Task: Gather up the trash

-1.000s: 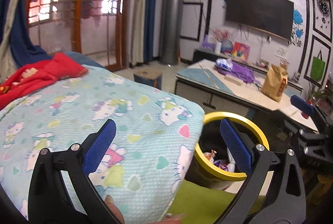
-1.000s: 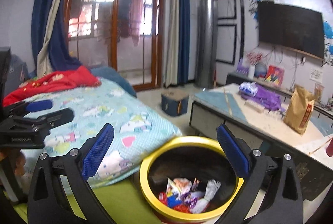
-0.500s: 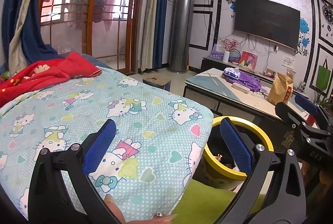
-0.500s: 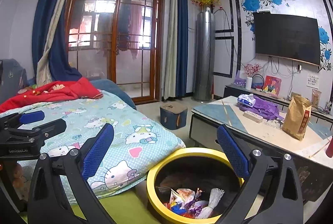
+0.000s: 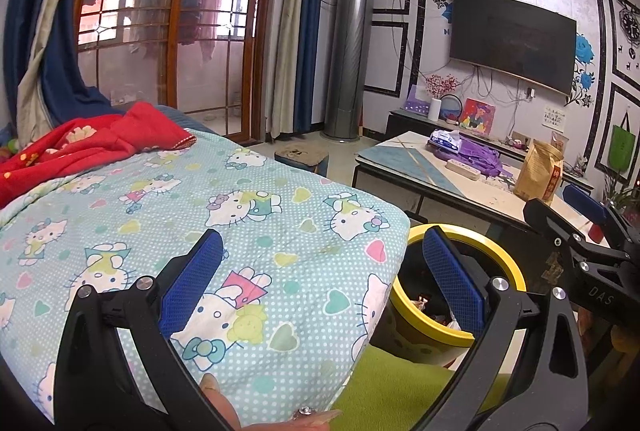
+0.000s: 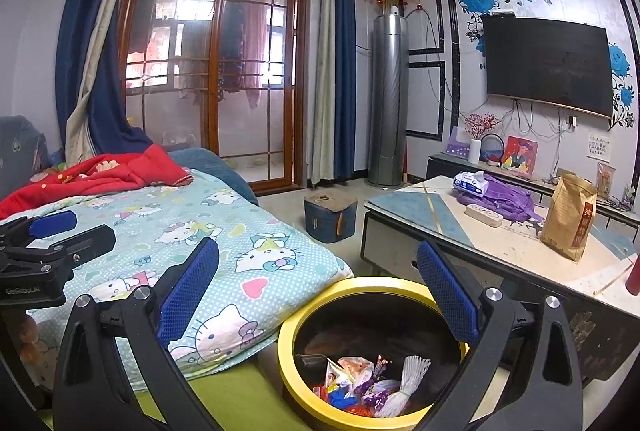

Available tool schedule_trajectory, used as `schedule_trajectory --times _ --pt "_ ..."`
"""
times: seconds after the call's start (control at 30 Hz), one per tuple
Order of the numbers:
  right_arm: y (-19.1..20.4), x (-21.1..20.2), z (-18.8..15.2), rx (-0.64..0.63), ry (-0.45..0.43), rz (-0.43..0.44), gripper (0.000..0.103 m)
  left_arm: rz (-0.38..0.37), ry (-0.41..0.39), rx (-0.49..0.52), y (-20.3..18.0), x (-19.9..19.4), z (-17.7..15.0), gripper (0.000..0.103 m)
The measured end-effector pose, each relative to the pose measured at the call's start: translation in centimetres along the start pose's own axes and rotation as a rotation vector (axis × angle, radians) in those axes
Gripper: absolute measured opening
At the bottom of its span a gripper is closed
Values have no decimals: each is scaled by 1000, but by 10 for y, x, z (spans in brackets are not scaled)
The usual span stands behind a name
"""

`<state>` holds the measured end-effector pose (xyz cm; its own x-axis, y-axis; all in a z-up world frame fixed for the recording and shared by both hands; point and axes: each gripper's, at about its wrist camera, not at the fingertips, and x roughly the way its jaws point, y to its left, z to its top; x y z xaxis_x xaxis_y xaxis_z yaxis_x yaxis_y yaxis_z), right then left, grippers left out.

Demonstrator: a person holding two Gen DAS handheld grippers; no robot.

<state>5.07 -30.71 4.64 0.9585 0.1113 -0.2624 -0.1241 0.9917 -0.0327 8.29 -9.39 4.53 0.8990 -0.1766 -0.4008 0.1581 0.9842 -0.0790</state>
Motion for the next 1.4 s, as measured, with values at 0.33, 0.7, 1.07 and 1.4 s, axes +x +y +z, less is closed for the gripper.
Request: schedule_trajectory --times 0.33,0.7,1.07,1.4 --pt "-1 0 0 3 -1 0 97 4 -5 2 0 -1 1 92" --pt "-2 0 0 4 -5 -1 97 3 -2 3 0 -1 1 92" --pt "16 21 15 3 40 99 97 8 56 -36 17 5 6 92" --pt "221 91 30 -220 330 613 97 627 227 -319 257 -39 -9 92"
